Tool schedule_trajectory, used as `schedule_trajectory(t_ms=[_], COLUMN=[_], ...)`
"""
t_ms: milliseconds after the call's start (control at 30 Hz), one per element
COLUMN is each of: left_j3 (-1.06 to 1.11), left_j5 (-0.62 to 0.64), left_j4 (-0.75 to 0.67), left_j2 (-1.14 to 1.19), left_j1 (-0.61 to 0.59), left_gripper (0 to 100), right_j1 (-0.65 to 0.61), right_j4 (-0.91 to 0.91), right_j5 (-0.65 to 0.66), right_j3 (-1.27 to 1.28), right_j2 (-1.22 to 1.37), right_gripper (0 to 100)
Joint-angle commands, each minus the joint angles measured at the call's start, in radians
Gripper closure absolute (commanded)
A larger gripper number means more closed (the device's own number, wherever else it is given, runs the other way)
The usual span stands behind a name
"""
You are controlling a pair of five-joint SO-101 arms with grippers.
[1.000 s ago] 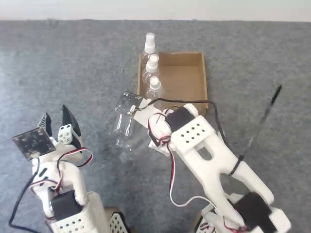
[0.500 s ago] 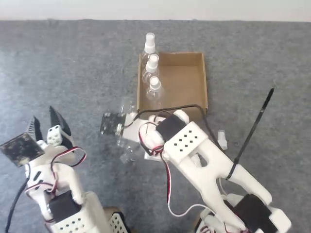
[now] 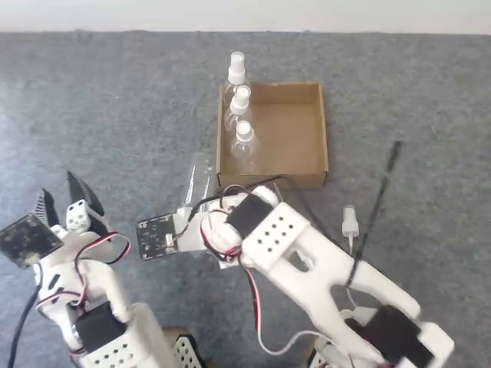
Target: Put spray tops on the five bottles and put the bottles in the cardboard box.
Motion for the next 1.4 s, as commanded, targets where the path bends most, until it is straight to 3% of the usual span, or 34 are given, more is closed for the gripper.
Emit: schedule_trajectory(t_ms=[0,533,800,933,1167,1367], left_j3=[-0.012,-0.012,-0.012,-0.012,-0.010,-0.008], left_j5=[0.017,0.017,0.017,0.017,0.017,0.017], left_j4=[-0.029,-0.029,-0.029,-0.029,-0.029,-0.031], left_j2=[-0.020,-0.020,-0.020,-0.020,-0.020,-0.020], left_j1=[-0.008,-0.003,-0.002,-0.002,-0.002,-0.002], left_gripper=[84,84,84,84,84,84], right_j1=[-0.007,-0.002,-0.001,-0.001,-0.001,-0.001], right_j4=[-0.074,-0.229,-0.225,-0.217,-0.128,0.093], right_j5=[0.014,0.046,0.044,0.041,0.041,-0.006], right_j3=[-0.012,-0.014,-0.014,-0.014,-0.020,-0.138], right_j2=[0.079,0.312,0.317,0.317,0.314,0.315], right_gripper=[64.7,65.8,94.3,96.1,96.4,96.5])
